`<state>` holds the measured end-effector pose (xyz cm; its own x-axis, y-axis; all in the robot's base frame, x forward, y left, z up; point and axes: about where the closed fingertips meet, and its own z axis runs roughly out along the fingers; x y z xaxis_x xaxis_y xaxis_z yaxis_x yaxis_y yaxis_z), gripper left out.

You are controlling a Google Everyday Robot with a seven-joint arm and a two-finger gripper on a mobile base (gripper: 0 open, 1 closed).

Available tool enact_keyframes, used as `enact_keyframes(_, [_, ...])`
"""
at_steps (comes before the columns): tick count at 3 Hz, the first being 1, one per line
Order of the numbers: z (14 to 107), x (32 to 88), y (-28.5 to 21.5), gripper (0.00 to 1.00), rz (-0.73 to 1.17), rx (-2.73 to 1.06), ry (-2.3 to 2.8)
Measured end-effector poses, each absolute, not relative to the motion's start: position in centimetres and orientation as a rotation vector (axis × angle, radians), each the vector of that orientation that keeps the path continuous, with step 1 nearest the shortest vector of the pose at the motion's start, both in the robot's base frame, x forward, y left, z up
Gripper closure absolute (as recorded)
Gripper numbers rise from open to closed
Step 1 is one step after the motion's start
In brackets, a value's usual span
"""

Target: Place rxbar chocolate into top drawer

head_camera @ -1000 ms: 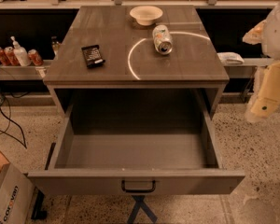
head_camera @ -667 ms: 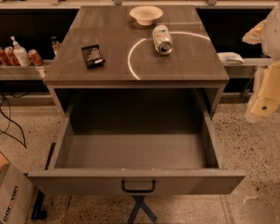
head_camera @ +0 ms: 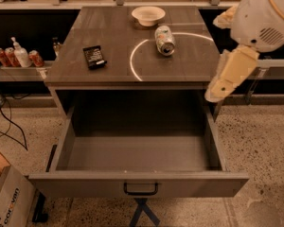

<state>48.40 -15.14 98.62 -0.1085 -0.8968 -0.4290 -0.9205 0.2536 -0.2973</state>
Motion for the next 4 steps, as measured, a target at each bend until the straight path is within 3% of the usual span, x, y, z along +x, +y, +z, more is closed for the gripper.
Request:
enact_keyframes(2, [99.1, 52.9, -8.3, 0.00, 0.224, -1.628, 1.840])
enact_keyframes(4, [98.2, 53.4, -7.8, 0.00, 0.238, -1.582, 1.842])
